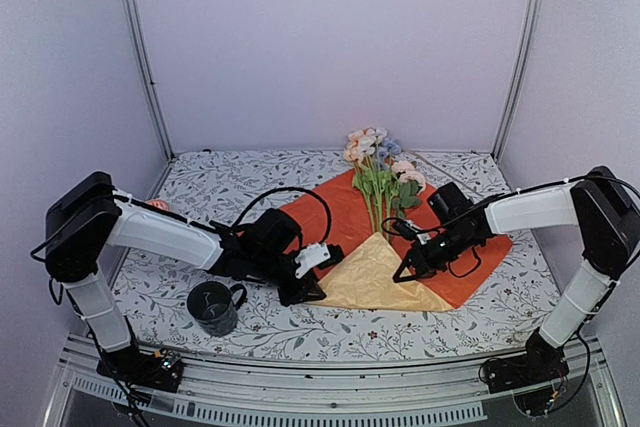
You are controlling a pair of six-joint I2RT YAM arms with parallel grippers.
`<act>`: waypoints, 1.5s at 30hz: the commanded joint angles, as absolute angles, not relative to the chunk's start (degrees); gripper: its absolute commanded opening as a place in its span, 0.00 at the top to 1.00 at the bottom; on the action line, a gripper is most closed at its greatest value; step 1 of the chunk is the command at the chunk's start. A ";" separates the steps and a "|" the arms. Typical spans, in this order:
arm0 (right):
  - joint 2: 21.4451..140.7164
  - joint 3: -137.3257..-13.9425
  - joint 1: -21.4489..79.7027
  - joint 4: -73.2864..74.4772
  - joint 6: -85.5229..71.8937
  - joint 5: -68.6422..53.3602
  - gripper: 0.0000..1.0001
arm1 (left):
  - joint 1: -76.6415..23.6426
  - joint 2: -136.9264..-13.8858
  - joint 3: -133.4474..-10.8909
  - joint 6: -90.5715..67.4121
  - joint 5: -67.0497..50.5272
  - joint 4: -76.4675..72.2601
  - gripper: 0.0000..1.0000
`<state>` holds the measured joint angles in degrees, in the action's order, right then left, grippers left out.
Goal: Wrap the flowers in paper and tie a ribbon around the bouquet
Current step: Fold the bottom corner of the flattened wrapping paper at the center of the board, then press the fold line on the 1/4-folded wrapping paper.
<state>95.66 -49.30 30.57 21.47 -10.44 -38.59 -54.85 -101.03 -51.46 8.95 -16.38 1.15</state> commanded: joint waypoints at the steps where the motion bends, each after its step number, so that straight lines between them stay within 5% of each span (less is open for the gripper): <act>1: 97.47 -51.10 30.16 20.02 -9.36 -35.94 1.00 | -55.37 -102.48 -53.01 7.95 -17.30 2.06 0.77; 7: 97.96 -51.65 30.15 20.87 -10.05 -33.17 1.00 | -55.33 -103.32 -54.60 7.60 -17.34 3.83 1.00; 12: 96.97 -51.47 30.15 21.81 -11.13 -30.50 0.91 | -55.04 -105.40 -57.05 5.90 -17.13 7.54 1.00; 17: 91.43 -53.55 30.21 28.57 -14.09 -20.19 0.64 | -54.46 -108.19 -59.87 3.94 -17.16 12.50 1.00; 23: 82.66 -55.77 34.57 36.03 -17.99 -8.05 0.54 | -53.88 -109.48 -60.76 2.60 -17.93 13.76 1.00; 25: 81.20 -55.52 38.24 35.91 -18.60 -8.95 0.56 | -53.80 -109.59 -60.91 2.24 -17.98 13.98 1.00; 31: 78.46 -41.81 41.89 9.52 -23.40 -39.60 0.73 | -53.47 -110.11 -61.33 1.77 -18.67 14.44 1.00; 45: 84.65 -31.53 35.92 14.57 -31.01 -22.98 0.99 | -53.29 -110.48 -61.35 1.56 -18.07 16.22 1.00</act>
